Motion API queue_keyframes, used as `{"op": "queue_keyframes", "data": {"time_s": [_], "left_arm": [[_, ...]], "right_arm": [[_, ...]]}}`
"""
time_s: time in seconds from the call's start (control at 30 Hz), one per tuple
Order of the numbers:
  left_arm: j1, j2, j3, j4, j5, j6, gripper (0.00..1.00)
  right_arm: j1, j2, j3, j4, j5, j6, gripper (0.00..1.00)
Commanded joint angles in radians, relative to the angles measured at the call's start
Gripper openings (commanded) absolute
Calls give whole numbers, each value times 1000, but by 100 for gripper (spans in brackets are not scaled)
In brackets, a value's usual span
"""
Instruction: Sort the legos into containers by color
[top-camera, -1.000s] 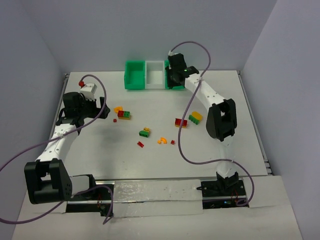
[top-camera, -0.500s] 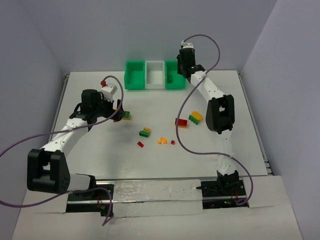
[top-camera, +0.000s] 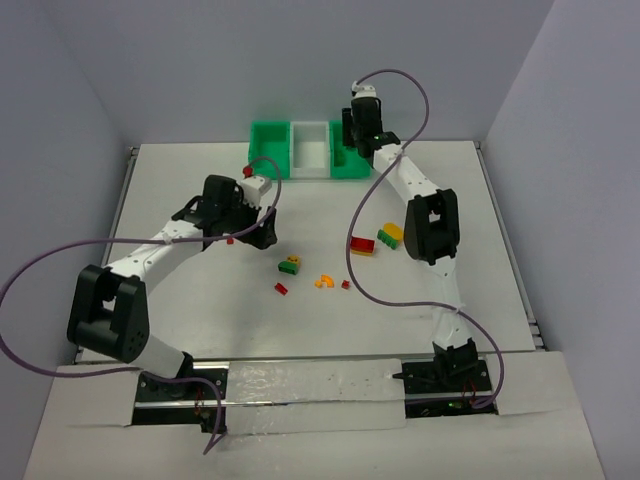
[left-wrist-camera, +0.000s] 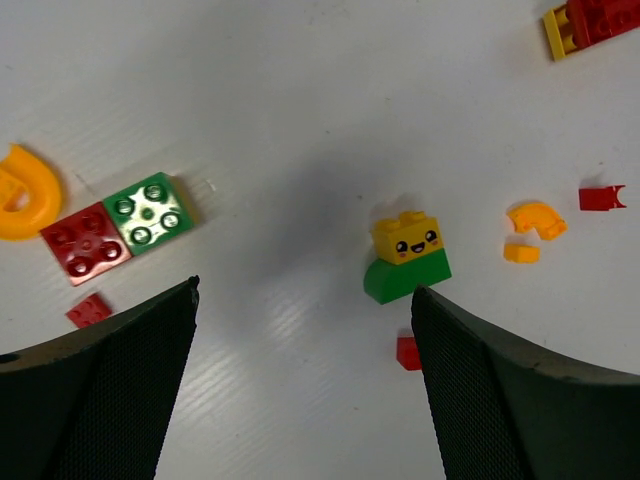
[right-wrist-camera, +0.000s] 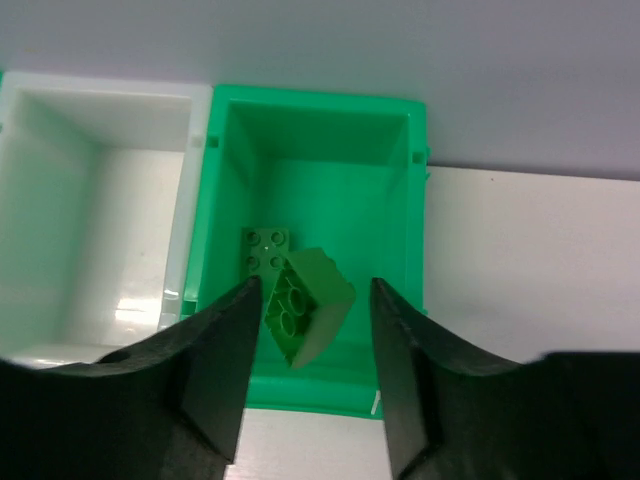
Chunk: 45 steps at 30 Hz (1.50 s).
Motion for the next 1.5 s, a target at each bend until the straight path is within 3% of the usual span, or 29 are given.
{"op": "queue_keyframes", "data": {"time_s": [0.0, 0.07, 0.2, 0.37, 0.4, 0.57, 0.7, 0.97, 1.17, 1.47], "left_arm": [[-42, 46, 89, -114, -25, -67, 92], [-65, 63, 113, -156, -18, -69, 92], [-90, 27, 87, -157, 26, 39, 94], [-90, -67, 42, -142, 127, 360, 97], [-90, -68, 31, -137, 146, 364, 97], [-84, -86, -23, -163, 262, 730, 92], [-79, -60, -50, -175, 346, 871, 88], [-79, 21, 2, -264, 510, 1101, 88], [-84, 109, 51, -273, 485, 1191, 85], [-99, 183, 63, -137, 421, 1114, 76]], "right_arm": [[7, 9, 36, 34, 1, -1, 57], [7, 2, 33, 25, -14, 5, 67], [13, -51, 23, -17, -73, 29, 73], [16, -245, -119, -50, -206, 58, 97], [16, -277, -145, -51, -241, 57, 100], [2, -444, -275, -135, -390, 41, 100], [-34, -533, -392, -193, -567, 60, 100], [-117, -601, -536, -271, -655, 69, 100], [-145, -644, -608, -293, -685, 83, 100], [-148, -695, -698, -308, -760, 142, 100]]}}
